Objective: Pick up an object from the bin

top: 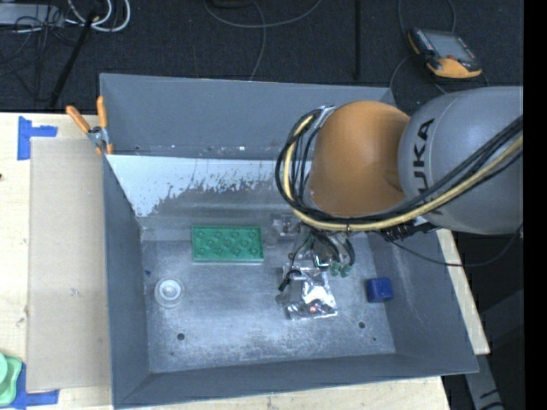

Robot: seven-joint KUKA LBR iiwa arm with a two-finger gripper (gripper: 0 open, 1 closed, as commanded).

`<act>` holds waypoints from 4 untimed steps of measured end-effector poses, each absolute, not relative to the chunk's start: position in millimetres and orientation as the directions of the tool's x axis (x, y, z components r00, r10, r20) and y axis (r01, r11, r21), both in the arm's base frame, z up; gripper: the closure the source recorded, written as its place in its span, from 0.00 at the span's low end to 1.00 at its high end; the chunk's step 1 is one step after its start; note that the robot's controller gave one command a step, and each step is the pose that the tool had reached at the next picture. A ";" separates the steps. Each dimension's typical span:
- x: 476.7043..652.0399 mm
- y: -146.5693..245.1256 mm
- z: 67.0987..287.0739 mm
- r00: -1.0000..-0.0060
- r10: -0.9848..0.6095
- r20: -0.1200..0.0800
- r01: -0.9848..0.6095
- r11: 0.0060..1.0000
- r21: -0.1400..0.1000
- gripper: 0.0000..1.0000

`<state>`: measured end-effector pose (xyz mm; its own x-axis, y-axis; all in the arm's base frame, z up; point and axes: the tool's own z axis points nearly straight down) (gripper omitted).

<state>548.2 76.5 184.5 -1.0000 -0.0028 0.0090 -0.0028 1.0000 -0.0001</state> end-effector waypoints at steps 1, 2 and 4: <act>606.8 123.4 91.7 -1.000 -0.031 0.001 -0.031 1.000 0.001 0.00; 611.6 112.6 69.6 -1.000 0.024 -0.002 0.024 1.000 0.001 0.00; 590.8 103.5 237.8 -1.000 0.007 -0.010 0.007 1.000 0.002 1.00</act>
Offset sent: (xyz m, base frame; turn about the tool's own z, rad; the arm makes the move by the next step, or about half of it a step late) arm 0.0584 0.0448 -0.0877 -0.0239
